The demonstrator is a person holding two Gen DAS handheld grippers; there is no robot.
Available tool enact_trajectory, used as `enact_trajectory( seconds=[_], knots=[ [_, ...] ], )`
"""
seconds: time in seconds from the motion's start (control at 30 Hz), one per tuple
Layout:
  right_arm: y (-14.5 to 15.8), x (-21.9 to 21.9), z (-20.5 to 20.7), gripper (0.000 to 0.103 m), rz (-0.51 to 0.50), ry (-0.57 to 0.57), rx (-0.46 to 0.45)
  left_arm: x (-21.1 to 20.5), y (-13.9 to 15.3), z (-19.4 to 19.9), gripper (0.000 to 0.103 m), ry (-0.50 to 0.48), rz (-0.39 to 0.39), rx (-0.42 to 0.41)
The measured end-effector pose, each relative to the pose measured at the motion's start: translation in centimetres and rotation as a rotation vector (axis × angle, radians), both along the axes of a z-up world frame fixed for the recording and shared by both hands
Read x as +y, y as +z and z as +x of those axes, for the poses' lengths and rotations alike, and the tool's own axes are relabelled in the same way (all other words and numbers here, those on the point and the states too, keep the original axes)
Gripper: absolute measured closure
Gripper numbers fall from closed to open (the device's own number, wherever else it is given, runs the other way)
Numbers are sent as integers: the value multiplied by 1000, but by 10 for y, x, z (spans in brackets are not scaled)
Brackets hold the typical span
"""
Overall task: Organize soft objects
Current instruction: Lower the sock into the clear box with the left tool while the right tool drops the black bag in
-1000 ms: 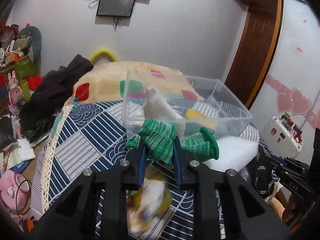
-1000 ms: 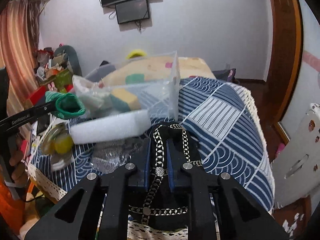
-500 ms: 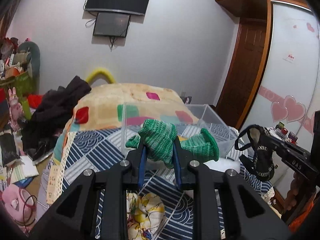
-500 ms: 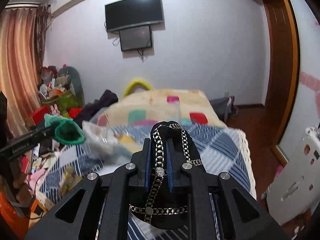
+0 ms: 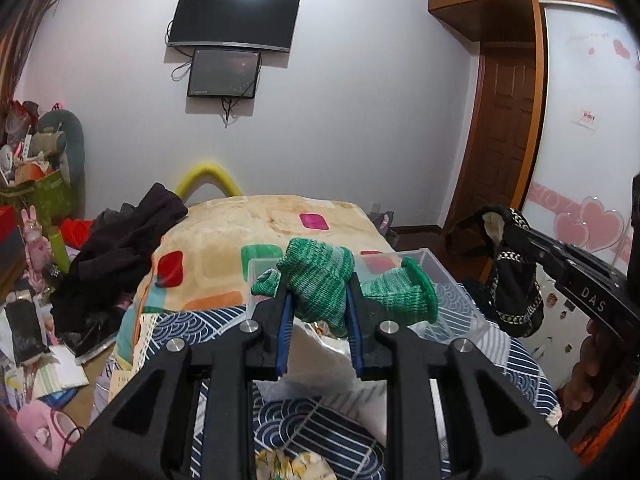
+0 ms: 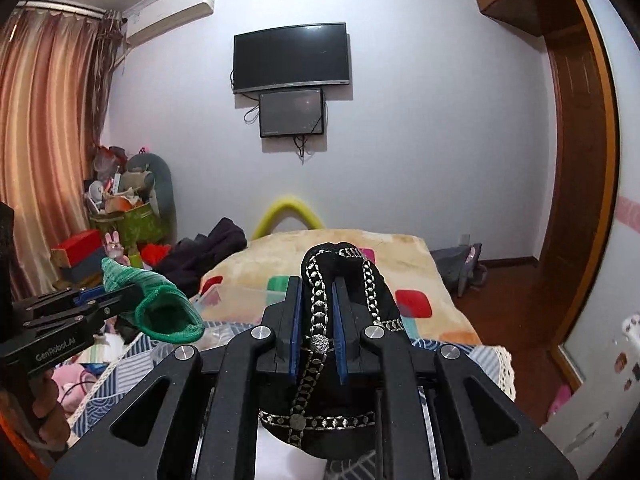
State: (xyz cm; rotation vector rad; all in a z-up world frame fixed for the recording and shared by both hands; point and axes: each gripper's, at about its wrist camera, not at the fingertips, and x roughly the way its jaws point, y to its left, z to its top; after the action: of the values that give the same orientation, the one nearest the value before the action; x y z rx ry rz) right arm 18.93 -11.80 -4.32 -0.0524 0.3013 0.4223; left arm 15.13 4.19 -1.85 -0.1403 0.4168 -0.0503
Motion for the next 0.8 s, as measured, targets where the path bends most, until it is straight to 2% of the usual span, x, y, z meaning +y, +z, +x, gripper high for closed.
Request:
enact_trajectory(
  seconds=[0.17, 0.37, 0.6, 0.8],
  knots=[
    [-11, 2, 19, 91, -19, 10, 39, -2, -9, 20, 80, -6, 7, 36],
    [-30, 4, 36, 91, -63, 8, 117, -9, -31, 43, 80, -29, 31, 130],
    [-46, 7, 50, 91, -106, 18, 212, -14, -44, 56, 79, -30, 44, 171],
    [-53, 18, 52, 90, -192, 19, 242, -18, -52, 64, 78, -44, 58, 214]
  ],
)
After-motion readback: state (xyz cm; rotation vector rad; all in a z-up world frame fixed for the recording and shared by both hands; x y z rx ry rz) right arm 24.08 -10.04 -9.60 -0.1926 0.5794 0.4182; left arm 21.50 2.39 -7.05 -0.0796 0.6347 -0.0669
